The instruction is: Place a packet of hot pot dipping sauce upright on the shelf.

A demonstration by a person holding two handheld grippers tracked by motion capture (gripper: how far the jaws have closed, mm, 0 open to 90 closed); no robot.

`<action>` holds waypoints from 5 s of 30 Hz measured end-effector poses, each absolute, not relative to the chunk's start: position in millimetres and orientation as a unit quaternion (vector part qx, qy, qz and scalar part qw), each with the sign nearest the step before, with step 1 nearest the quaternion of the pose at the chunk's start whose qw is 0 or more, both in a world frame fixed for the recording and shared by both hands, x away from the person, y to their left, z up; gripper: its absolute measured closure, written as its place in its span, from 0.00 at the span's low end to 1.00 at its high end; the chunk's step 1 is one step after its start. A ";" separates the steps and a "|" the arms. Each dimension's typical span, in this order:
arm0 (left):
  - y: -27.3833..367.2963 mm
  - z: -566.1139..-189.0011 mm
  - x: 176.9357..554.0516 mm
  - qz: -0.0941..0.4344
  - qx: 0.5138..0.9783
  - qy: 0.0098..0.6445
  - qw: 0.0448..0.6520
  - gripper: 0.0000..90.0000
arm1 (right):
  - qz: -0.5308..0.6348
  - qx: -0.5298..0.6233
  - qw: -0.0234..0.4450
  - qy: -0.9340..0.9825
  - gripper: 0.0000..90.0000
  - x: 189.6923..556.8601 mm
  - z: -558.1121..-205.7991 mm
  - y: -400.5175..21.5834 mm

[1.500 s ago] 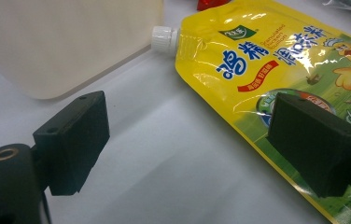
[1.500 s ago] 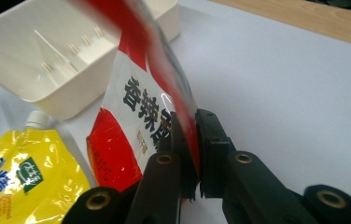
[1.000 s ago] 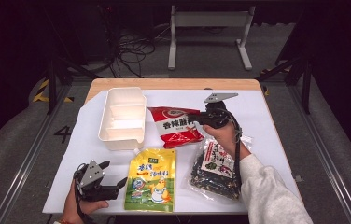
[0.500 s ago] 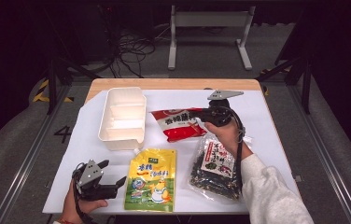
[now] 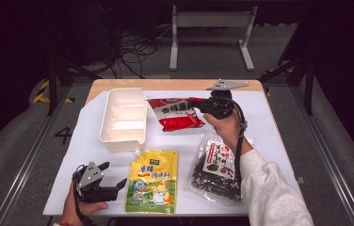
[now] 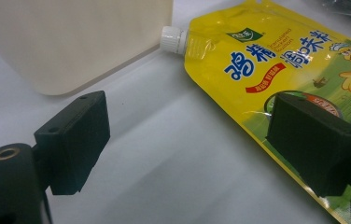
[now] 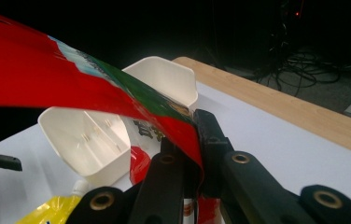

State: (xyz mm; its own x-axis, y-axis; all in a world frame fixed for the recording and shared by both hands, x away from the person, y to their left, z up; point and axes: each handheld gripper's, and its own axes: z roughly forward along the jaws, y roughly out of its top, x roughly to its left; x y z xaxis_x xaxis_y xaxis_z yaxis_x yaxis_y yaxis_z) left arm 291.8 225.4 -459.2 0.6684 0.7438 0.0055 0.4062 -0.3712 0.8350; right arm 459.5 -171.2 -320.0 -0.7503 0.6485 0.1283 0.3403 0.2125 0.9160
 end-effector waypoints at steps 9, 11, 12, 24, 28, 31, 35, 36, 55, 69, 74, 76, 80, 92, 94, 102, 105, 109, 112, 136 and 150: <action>226.4 -457.3 289.6 0.199 0.799 0.352 0.445 0.15 | 0.543 0.314 0.149 0.764 0.98 463.2 -308.6 -156.8; 226.8 -457.1 289.4 0.199 0.799 0.353 0.445 0.15 | 0.544 0.311 0.152 0.764 0.98 465.3 -307.4 -153.5; 227.0 -457.0 289.4 0.199 0.798 0.353 0.446 0.15 | 0.544 0.311 0.153 0.764 0.98 466.2 -306.8 -152.0; 227.7 -456.4 290.0 0.201 0.799 0.349 0.447 0.15 | 0.560 0.316 0.159 0.749 0.98 484.1 -298.5 -139.2; 227.1 -456.9 289.2 0.200 0.800 0.346 0.447 0.15 | 0.566 0.318 0.157 0.744 0.98 491.3 -298.2 -132.5; 228.3 -456.5 288.5 0.201 0.797 0.349 0.451 0.15 | 0.566 0.320 0.160 0.743 0.98 496.0 -298.8 -127.2; 229.3 -457.8 287.5 0.200 0.797 0.349 0.450 0.15 | 0.568 0.322 0.163 0.740 0.98 503.6 -299.7 -118.1; 229.0 -458.2 287.3 0.199 0.797 0.349 0.450 0.15 | 0.570 0.323 0.161 0.738 0.98 505.2 -300.3 -115.7; 234.2 -458.6 285.7 0.195 0.789 0.356 0.462 0.15 | 0.577 0.329 0.156 0.731 0.98 541.5 -313.9 -59.8; 242.1 -459.1 278.5 0.196 0.783 0.364 0.464 0.15 | 0.584 0.325 0.140 0.731 0.97 567.8 -333.9 -13.3; 244.2 -459.4 274.2 0.197 0.784 0.364 0.464 0.15 | 0.588 0.316 0.137 0.732 0.97 570.7 -341.9 -3.3; 245.0 -459.6 273.0 0.197 0.783 0.365 0.464 0.15 | 0.589 0.319 0.134 0.731 0.97 571.9 -344.3 -1.0; 245.8 -460.1 270.5 0.198 0.783 0.367 0.461 0.15 | 0.585 0.315 0.136 0.735 0.97 572.7 -350.4 6.5; 245.8 -460.5 269.7 0.195 0.785 0.363 0.463 0.15 | 0.587 0.324 0.116 0.733 0.94 577.4 -365.9 11.4; 245.9 -460.4 269.5 0.194 0.785 0.364 0.463 0.15 | 0.588 0.328 0.106 0.732 0.93 578.5 -368.9 10.4; 245.5 -461.7 270.3 0.192 0.787 0.363 0.460 0.15 | 0.578 0.339 0.093 0.737 0.71 579.8 -371.1 6.6; 245.0 -461.6 270.1 0.193 0.787 0.364 0.458 0.15 | 0.565 0.333 0.098 0.748 0.61 578.9 -367.2 4.7; 245.6 -461.8 269.8 0.194 0.788 0.362 0.457 0.15 | 0.523 0.322 0.098 0.783 0.52 580.6 -369.1 4.0; 246.2 -462.1 270.0 0.195 0.789 0.365 0.455 0.15 | 0.503 0.310 0.100 0.801 0.60 580.4 -374.0 -2.3; 248.0 -463.3 275.0 0.190 0.784 0.375 0.456 0.15 | 0.409 0.267 0.103 0.867 0.99 573.0 -395.8 11.4; 247.0 -463.1 274.5 0.187 0.786 0.371 0.458 0.15 | 0.424 0.276 0.090 0.858 0.91 570.6 -401.1 12.5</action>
